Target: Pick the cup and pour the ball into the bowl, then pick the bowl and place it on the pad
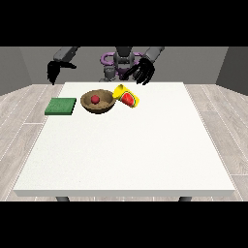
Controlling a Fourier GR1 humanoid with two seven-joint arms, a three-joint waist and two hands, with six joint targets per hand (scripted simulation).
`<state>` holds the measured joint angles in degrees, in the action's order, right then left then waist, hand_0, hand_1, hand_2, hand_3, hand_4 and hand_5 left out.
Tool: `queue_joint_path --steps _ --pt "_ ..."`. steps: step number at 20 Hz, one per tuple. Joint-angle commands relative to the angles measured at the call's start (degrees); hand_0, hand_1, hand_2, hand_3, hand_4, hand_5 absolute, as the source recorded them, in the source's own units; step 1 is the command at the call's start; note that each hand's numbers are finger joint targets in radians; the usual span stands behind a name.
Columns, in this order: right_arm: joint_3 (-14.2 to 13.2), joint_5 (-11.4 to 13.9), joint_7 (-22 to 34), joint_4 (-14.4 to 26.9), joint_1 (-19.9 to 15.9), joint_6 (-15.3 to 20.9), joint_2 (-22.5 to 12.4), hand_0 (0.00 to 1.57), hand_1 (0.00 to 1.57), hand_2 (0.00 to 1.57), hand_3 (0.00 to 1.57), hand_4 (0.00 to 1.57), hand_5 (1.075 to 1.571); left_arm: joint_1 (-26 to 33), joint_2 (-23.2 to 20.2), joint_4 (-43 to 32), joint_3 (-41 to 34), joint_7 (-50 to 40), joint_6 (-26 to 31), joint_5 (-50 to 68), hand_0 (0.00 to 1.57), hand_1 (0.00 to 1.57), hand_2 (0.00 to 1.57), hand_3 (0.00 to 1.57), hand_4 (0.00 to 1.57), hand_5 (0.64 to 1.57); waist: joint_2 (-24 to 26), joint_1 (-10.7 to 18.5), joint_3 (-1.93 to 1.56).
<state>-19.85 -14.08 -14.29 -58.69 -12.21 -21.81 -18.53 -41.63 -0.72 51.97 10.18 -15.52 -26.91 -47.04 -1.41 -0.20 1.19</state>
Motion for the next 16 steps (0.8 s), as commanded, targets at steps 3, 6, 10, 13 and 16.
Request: queue_joint_path --steps 3,6,10,13,16 --pt "1.4 2.1 -0.2 -1.8 -3.2 6.1 3.6 0.0 0.0 0.0 0.0 0.3 1.571 10.4 0.7 11.4 -3.5 15.1 1.2 28.0 0.0 0.0 0.0 0.0 0.0 1.56 -4.5 2.1 -0.39" --pt "2.2 3.6 0.5 -2.1 -3.7 13.0 8.8 0.0 0.0 0.0 0.0 0.21 1.571 14.4 0.7 14.5 -3.2 22.5 8.6 36.2 0.0 0.0 0.0 0.0 0.0 1.565 -4.6 6.2 -0.77" --pt "1.5 4.2 -5.0 0.6 -4.8 14.3 9.5 0.0 0.0 0.0 0.0 0.32 1.57 16.9 0.3 15.2 -4.9 30.1 14.6 38.5 0.0 0.0 0.0 0.0 0.0 1.564 -8.4 8.1 -1.17" --pt "2.2 4.0 -2.7 2.8 -7.6 16.8 10.8 0.0 0.0 0.0 0.0 0.33 1.57 17.9 -2.5 14.8 -7.8 31.8 17.5 40.4 0.0 0.0 0.0 0.0 0.0 1.563 -6.4 6.7 -1.19" --pt "2.4 4.3 -2.5 6.7 -11.3 19.9 11.8 0.0 0.0 0.0 0.0 0.29 1.567 18.0 -3.3 15.1 -8.2 30.0 18.8 40.4 0.0 0.0 0.0 0.0 0.0 1.564 -5.7 6.9 -1.2"
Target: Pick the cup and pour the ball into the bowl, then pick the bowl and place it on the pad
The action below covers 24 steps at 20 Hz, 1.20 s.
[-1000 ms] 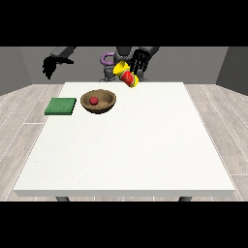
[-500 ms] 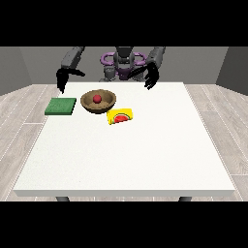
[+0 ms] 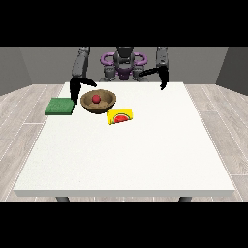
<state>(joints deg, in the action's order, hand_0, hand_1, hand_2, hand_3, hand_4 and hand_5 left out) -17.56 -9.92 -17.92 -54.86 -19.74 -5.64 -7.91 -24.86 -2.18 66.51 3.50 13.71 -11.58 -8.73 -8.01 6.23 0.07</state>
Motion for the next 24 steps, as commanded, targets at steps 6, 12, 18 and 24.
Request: queue_joint_path --steps 6,12,18,24 --pt "-1.6 -0.5 -7.7 14.0 -3.3 -1.6 -3.4 0.0 0.0 0.0 0.0 0.19 1.563 2.3 -2.7 5.6 -1.7 -1.9 4.3 1.5 0.0 0.0 0.0 0.0 0.0 1.566 0.1 -0.1 -0.1" --pt "-0.8 0.5 -11.8 20.7 -8.3 3.0 -0.3 0.0 0.0 0.0 0.0 0.1 1.563 1.3 -3.9 9.5 -2.3 -3.6 6.8 2.3 0.0 0.0 0.0 0.0 0.0 1.566 -2.0 2.5 -0.11" --pt "-4.3 -3.3 -7.7 25.7 -7.4 2.7 -1.2 0.0 0.0 0.0 0.0 0.46 1.547 1.8 -5.7 10.7 -3.5 -0.4 8.9 3.2 0.0 0.0 0.0 0.0 0.0 1.566 -5.9 2.8 -0.14" --pt "2.3 9.8 -6.7 25.7 -2.9 21.6 -5.6 1.57 1.57 1.57 1.57 0.92 1.536 -0.4 -4.7 12.1 -2.2 -1.8 10.4 4.1 0.0 0.0 0.0 0.0 0.57 1.549 -6.8 7.7 0.21"
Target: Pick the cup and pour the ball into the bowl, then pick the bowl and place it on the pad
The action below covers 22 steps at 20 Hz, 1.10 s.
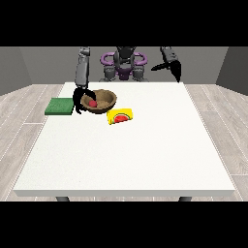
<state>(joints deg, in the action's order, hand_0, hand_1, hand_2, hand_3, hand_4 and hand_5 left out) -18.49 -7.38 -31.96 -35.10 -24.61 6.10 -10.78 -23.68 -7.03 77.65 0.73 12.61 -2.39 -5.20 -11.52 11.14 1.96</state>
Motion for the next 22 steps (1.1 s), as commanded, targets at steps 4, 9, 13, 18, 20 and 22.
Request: queue_joint_path --steps 4,9,13,18,20,22 --pt "5.8 10.9 11.7 2.9 2.5 17.5 -3.1 1.57 1.57 1.57 1.4 0.92 1.565 -0.3 1.1 -1.4 1.2 0.5 1.3 0.4 0.0 0.0 0.0 0.0 0.76 1.507 -0.4 3.0 -1.57" --pt "9.7 13.5 27.1 1.1 0.1 16.9 -5.0 1.57 1.57 1.57 0.95 0.87 1.567 1.5 -1.1 -5.9 -2.9 -2.5 2.9 3.3 0.0 0.0 0.0 0.0 0.96 1.422 9.5 -0.4 -1.73" --pt "13.5 15.6 42.3 -3.6 -7.7 13.7 -7.1 1.57 1.57 1.57 0.86 0.82 1.564 5.9 -1.5 -12.9 -5.7 1.1 1.2 3.1 0.0 0.0 0.0 0.0 1.0 1.41 15.6 -6.6 -1.75" --pt "14.1 14.8 47.6 -8.8 -6.4 8.3 -7.3 1.57 1.57 1.57 0.74 0.81 1.567 8.1 -2.8 -12.5 -7.3 0.5 1.7 3.8 0.0 0.0 0.0 0.0 1.0 1.407 17.5 -10.5 -1.94" --pt "11.2 11.5 47.2 -9.1 -6.9 3.6 -11.0 1.57 1.57 1.57 0.77 0.79 1.57 9.0 -3.1 -14.3 -8.4 4.7 1.0 3.7 0.0 0.0 0.0 0.0 1.0 1.41 15.7 -12.3 -1.93" --pt "8.5 10.7 41.0 -8.0 -3.9 3.0 -14.4 1.57 1.57 1.57 0.73 0.78 1.571 6.7 -6.0 -12.1 -10.4 2.5 4.1 6.3 0.0 0.0 0.0 0.0 1.0 1.418 12.5 -10.7 -1.96"
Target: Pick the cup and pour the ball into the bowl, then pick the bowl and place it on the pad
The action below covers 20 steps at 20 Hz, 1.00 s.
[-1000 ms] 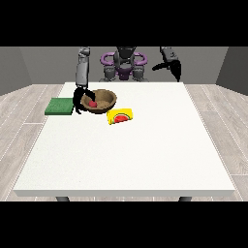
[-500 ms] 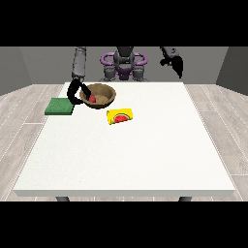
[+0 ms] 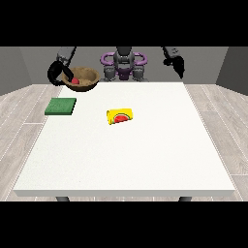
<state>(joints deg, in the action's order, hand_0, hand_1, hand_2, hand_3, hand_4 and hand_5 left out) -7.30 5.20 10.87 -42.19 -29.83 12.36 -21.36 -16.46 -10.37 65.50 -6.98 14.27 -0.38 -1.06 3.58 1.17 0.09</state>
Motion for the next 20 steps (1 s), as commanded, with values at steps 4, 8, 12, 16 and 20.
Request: queue_joint_path --steps 4,8,12,16,20 --pt "-4.9 -2.1 -1.7 -1.2 -1.1 -3.2 -5.3 1.57 1.57 1.57 0.47 0.83 1.57 -1.3 -0.5 -0.3 -1.1 4.7 1.1 0.6 0.0 0.0 0.0 0.0 1.05 1.435 -6.8 1.0 -0.09" --pt "-6.4 -1.8 -3.3 -0.2 -1.2 -4.4 -9.6 1.57 1.57 1.57 0.22 0.88 1.57 -2.7 -6.0 1.3 -5.4 3.7 7.1 5.3 0.0 0.0 0.0 0.0 1.25 1.503 -8.0 2.7 -0.09" --pt "-9.8 -4.5 -8.4 1.6 2.4 -5.5 -10.7 1.57 1.57 1.57 0.0 0.88 1.571 -3.5 -16.2 0.4 -14.1 2.1 14.7 12.8 0.0 0.0 0.0 0.0 1.32 1.562 -9.8 4.6 -0.11" --pt "-11.1 -4.4 -10.7 1.5 1.3 -4.0 -12.2 1.57 1.57 1.57 0.0 0.82 1.57 -5.1 -23.5 -3.8 -19.8 3.2 20.2 17.1 0.0 0.0 0.0 0.0 1.28 1.571 -12.9 5.3 -0.09" --pt "-13.1 -6.5 -13.4 1.6 -0.4 -4.7 -12.1 1.57 1.57 1.57 0.0 0.79 1.567 -5.5 -27.3 -9.9 -24.4 9.7 23.4 19.1 0.0 0.0 0.0 0.0 1.23 1.566 -18.2 4.1 -0.07"
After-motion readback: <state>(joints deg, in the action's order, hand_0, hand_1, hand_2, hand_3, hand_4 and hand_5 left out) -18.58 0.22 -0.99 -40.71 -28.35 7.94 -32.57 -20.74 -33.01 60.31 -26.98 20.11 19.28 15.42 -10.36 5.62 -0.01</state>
